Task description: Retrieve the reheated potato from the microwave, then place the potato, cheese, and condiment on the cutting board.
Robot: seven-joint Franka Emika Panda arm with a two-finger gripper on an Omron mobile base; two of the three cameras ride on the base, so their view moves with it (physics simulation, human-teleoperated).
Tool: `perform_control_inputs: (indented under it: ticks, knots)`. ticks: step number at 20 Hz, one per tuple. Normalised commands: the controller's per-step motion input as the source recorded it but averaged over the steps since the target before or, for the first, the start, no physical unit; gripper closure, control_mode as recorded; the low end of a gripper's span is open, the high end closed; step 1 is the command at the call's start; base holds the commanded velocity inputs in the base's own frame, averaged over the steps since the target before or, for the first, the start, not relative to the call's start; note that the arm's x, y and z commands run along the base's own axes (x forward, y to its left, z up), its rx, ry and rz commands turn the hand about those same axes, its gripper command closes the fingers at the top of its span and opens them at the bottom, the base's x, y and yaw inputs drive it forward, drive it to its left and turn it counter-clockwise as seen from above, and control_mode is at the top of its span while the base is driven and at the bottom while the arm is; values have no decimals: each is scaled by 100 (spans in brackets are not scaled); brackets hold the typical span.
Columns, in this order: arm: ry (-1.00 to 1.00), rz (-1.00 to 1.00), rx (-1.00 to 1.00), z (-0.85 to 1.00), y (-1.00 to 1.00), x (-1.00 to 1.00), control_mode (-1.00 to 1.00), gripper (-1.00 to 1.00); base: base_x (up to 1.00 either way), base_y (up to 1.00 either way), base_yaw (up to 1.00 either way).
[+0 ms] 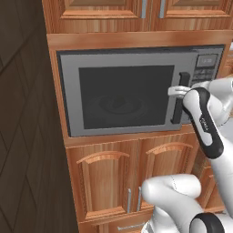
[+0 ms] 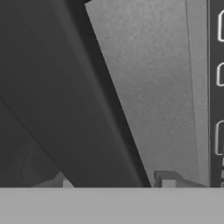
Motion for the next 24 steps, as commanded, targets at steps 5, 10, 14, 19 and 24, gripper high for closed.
perform_control_inputs:
  ticks: [5,10,14,19,24]
  knots:
    - [0,0,6,1,17,-67,-100,100,0,0,0]
    - [1,0,4,8,15,-76,-100,100,0,0,0]
    - [5,0,3,11,8,-78,-100,100,0,0,0]
    - [3,0,1,8,6,-80,-100,100,0,0,0]
    - [2,0,3,6,5,-76,-100,100,0,0,0]
